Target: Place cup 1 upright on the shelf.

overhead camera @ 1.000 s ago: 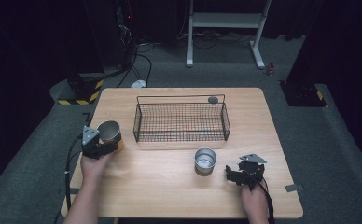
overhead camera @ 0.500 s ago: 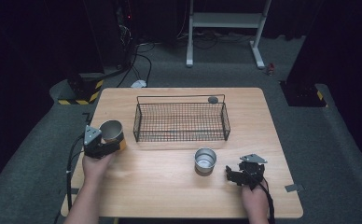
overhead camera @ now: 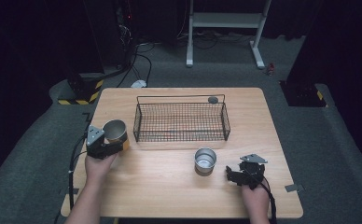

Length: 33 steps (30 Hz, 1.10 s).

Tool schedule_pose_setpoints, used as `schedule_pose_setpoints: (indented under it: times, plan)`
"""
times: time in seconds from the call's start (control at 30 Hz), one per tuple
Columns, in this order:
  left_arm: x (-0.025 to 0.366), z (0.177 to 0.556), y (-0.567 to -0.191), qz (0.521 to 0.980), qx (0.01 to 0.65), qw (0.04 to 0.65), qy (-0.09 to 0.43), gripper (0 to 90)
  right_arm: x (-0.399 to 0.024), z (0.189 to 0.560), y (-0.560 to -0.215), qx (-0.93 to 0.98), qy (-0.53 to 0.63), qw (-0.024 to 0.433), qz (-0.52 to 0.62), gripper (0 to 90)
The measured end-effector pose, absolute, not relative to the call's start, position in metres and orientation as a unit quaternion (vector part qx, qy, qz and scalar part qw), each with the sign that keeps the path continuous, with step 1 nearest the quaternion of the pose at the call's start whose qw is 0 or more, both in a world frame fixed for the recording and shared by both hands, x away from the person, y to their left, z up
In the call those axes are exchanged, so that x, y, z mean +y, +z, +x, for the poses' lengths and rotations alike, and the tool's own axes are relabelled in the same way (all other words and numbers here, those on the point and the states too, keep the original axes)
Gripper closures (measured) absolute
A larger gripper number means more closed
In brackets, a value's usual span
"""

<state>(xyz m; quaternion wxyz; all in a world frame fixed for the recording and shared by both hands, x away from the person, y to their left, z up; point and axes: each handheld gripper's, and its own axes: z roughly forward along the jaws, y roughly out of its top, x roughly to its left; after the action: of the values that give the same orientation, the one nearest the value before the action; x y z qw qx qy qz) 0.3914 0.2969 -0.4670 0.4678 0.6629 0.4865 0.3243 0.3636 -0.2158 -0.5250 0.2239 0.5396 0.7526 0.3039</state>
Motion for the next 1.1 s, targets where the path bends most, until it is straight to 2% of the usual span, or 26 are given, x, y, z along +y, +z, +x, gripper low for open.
schedule_pose_setpoints:
  times: [1.1]
  plan:
    - [0.237,0.376,-0.443,0.686,0.443,0.495,0.296,14.2,-0.215,0.364,-0.526,0.752,0.304,0.227,0.54,8.5]
